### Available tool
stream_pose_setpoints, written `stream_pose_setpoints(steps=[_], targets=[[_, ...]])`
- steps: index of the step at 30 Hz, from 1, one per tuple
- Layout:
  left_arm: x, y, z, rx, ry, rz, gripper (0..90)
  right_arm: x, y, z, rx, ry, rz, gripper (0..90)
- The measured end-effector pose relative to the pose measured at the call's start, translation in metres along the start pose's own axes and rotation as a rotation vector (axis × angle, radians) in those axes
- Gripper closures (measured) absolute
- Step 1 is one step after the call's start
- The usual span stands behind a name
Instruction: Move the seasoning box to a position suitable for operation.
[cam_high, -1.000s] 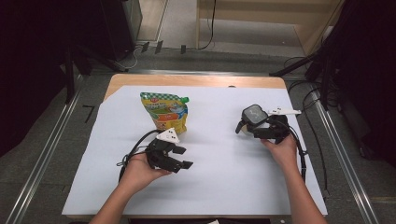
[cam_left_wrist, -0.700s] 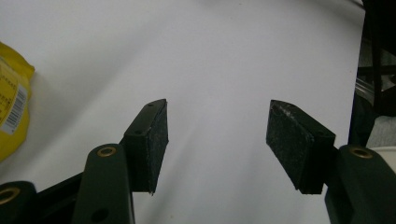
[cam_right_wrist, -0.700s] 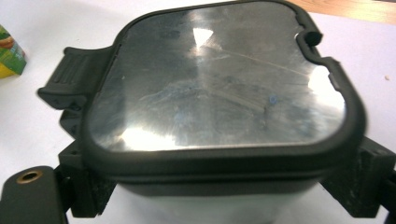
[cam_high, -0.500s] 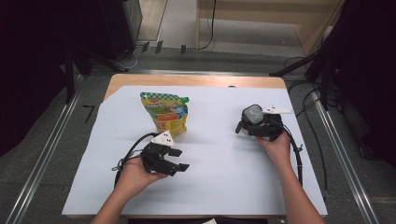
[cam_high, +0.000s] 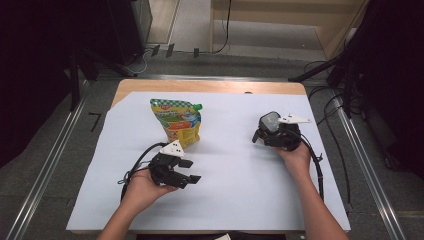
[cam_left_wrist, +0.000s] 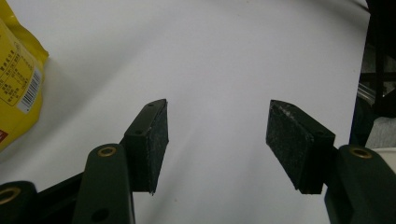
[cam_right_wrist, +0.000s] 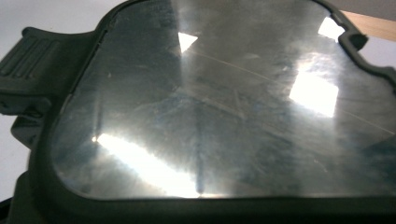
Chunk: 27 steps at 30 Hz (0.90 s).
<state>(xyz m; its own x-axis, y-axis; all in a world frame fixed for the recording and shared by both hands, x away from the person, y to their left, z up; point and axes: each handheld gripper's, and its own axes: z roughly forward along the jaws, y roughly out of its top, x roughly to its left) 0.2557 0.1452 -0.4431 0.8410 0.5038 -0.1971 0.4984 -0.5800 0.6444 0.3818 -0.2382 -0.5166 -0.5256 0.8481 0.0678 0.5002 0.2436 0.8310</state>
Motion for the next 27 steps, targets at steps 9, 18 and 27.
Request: stream_pose_setpoints(steps=[9,18,27], targets=[[0.003,-0.001,-0.002,-0.011,-0.001,-0.006,40.2,0.002,0.000,0.000,-0.013,-0.014,0.011,15.6],[0.004,-0.001,-0.003,-0.013,-0.002,-0.007,40.3,0.003,0.001,-0.002,-0.019,-0.013,0.017,15.7],[0.008,0.000,-0.003,-0.017,-0.006,-0.010,40.3,0.011,0.010,-0.013,-0.049,0.011,0.019,15.7]])
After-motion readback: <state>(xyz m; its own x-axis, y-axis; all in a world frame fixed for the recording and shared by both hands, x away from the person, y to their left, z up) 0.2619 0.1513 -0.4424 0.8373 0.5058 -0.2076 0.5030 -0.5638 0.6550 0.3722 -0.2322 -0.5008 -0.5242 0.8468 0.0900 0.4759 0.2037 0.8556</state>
